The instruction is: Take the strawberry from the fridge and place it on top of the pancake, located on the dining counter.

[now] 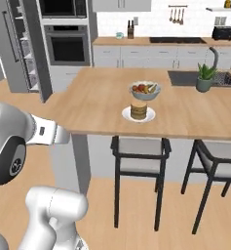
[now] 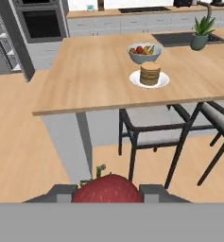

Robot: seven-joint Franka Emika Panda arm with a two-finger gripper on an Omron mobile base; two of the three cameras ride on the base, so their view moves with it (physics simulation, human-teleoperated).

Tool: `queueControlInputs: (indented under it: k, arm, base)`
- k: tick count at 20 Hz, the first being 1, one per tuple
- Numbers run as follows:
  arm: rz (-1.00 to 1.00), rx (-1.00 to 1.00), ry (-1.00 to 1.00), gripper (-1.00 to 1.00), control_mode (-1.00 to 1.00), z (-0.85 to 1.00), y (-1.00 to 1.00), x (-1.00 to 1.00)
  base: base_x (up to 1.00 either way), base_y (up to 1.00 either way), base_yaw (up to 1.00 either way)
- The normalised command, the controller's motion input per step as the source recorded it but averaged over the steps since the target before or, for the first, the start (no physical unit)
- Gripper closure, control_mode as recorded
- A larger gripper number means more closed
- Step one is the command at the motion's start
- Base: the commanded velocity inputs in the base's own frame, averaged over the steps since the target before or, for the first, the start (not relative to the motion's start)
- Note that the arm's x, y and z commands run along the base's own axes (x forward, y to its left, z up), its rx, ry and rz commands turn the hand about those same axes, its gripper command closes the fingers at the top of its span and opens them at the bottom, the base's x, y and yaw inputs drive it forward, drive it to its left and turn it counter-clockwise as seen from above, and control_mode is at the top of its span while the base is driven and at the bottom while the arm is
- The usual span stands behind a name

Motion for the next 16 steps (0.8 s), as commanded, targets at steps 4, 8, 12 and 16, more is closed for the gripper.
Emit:
queueControlInputs:
  k: [4,8,12,16]
  arm:
    - [0.0,0.0,0.0,1.0,1.0,0.0,0.0,0.0]
    - [0.0,0.0,0.0,1.0,1.0,0.0,0.0,0.0]
    - [0.0,0.0,0.0,1.0,1.0,0.0,0.0,0.0]
    - [0.0,0.0,0.0,1.0,1.0,0.0,0.0,0.0]
  base:
    - [0.59,-0.99,0.42]
    - [0.86,-0.64,0.34]
    - [1.0,-0.21,0.21]
    - [0.97,-0.07,0.02]
